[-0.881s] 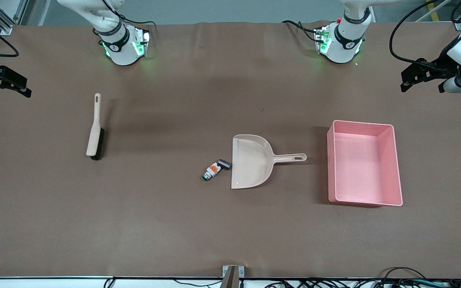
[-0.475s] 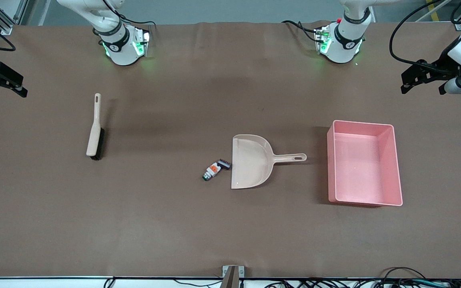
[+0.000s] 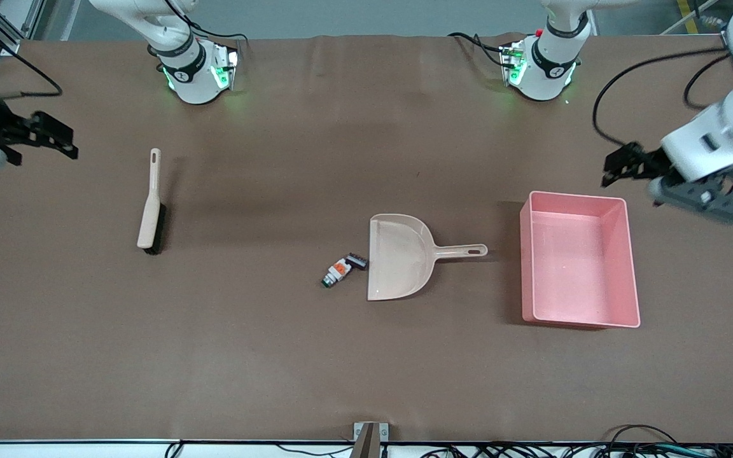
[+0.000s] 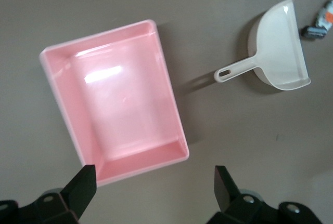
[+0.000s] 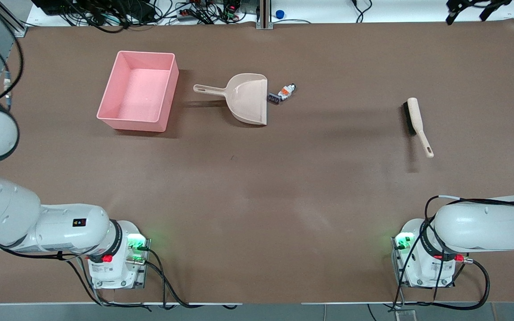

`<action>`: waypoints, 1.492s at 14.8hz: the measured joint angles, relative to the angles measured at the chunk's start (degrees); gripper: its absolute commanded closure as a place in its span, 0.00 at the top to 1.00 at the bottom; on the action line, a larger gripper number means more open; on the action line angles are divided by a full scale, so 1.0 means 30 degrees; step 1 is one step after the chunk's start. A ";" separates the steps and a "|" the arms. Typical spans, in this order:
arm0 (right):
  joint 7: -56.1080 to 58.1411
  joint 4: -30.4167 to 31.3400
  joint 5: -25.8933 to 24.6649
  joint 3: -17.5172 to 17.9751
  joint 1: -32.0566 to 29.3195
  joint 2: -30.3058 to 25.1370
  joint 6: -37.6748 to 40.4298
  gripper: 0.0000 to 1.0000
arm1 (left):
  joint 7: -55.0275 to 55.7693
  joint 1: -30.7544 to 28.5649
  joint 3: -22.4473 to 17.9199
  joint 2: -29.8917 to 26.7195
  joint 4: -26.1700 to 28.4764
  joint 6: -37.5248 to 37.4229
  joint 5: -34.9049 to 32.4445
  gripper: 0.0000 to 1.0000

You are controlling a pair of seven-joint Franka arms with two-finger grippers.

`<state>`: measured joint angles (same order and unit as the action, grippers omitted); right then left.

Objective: Clean e-waste and dump in bin
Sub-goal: 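Reach the right gripper to the brush while the left gripper reaches the dustpan, then grasp the brush handle with the right gripper while the left grasps the dustpan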

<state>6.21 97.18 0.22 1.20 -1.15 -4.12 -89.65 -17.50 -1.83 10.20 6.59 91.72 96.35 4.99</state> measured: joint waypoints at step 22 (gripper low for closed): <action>0.1586 2.2569 -0.0025 -0.1577 -0.1408 -0.2749 -2.1829 0.97 | -1.5173 0.1469 0.5704 0.8057 0.4315 1.4328 -0.1401 0.76</action>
<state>10.96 164.89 0.15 -3.53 -5.37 -12.37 -155.14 -63.01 2.58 27.31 30.76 104.67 139.34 0.78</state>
